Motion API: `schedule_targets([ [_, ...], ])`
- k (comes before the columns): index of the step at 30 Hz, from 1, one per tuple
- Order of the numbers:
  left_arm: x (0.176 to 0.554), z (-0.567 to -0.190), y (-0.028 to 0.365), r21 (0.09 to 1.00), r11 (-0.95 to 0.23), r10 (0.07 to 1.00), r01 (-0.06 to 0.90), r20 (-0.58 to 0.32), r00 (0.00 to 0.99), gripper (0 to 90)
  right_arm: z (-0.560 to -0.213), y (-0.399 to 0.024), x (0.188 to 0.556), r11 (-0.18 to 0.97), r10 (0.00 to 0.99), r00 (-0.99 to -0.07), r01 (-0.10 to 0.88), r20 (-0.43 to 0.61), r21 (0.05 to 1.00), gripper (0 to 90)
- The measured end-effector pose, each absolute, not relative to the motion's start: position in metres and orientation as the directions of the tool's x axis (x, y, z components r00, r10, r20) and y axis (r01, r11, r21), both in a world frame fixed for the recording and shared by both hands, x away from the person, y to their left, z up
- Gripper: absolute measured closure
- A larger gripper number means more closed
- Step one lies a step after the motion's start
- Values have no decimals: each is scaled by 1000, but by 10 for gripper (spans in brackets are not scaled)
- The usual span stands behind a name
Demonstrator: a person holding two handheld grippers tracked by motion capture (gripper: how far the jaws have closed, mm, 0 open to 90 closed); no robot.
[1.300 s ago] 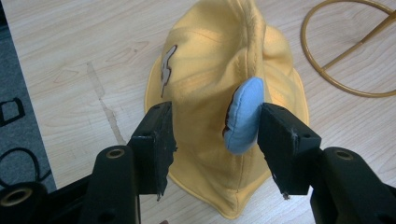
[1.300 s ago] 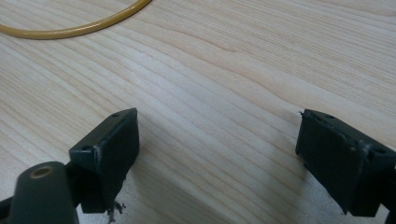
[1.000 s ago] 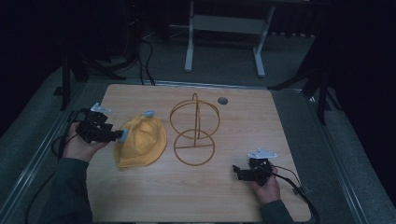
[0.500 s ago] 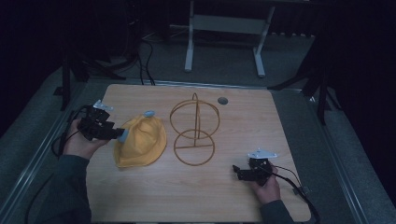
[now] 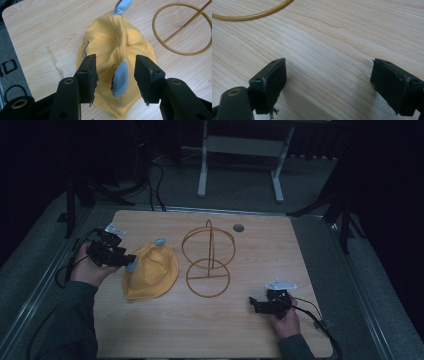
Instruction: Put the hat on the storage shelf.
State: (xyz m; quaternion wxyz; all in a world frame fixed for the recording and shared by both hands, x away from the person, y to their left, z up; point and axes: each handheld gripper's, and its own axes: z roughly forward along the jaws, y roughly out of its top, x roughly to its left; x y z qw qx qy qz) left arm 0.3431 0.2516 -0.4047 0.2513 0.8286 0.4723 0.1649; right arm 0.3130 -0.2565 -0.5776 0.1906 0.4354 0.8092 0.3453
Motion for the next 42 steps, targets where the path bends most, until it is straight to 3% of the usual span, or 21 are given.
schedule_targets([
  [42,369,-397,225,516,-500,830,696,55,555,534,-578,-256,313,381,837,-547,574,-7,725,133],
])
